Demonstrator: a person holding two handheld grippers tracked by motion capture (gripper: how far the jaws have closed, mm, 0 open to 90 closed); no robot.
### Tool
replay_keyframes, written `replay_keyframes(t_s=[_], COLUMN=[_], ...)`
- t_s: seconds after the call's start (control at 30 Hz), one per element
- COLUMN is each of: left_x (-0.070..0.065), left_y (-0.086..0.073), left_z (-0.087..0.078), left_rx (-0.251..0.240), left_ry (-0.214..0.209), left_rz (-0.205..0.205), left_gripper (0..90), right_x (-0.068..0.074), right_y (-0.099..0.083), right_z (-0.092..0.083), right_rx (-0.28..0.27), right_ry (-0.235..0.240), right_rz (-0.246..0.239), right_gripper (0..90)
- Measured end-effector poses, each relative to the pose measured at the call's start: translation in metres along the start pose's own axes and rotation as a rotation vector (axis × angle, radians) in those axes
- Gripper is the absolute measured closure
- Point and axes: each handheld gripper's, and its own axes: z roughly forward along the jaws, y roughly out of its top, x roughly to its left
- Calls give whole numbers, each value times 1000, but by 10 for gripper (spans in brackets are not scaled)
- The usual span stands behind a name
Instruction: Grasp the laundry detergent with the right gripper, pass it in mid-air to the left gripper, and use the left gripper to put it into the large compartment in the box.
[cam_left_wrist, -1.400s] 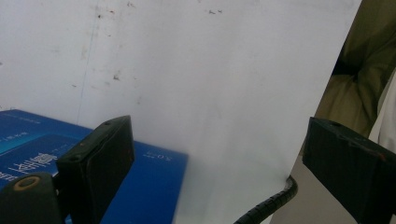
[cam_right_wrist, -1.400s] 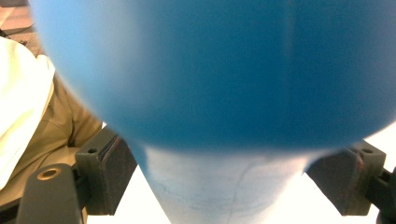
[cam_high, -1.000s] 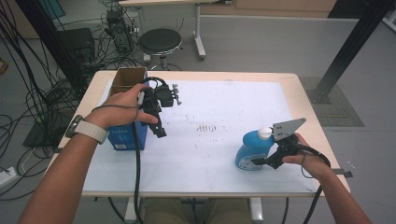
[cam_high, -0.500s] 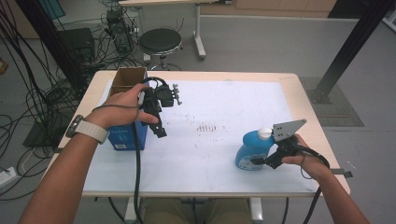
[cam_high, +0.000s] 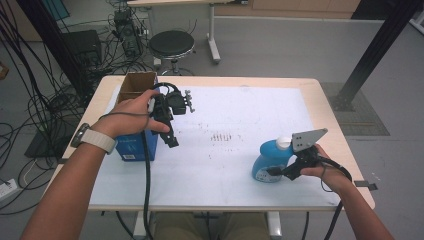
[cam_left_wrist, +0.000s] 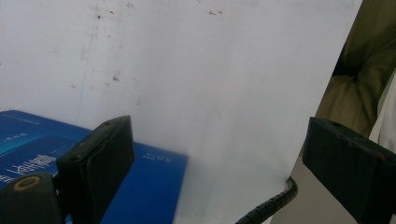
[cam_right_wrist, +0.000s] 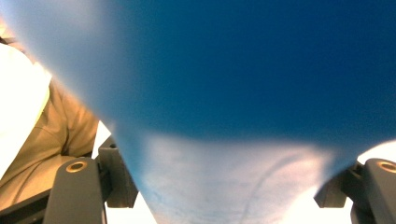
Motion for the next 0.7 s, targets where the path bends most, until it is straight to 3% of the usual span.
replay_keyframes(t_s=[0.7], left_x=[0], left_y=[-1], left_z=[1], left_rx=[-9], left_ry=[-1], left_rz=[-6], left_gripper=[96], right_x=[0], right_y=[-2], right_z=[3], right_rx=[-17], right_ry=[-11], right_rz=[-14], right_gripper=[333])
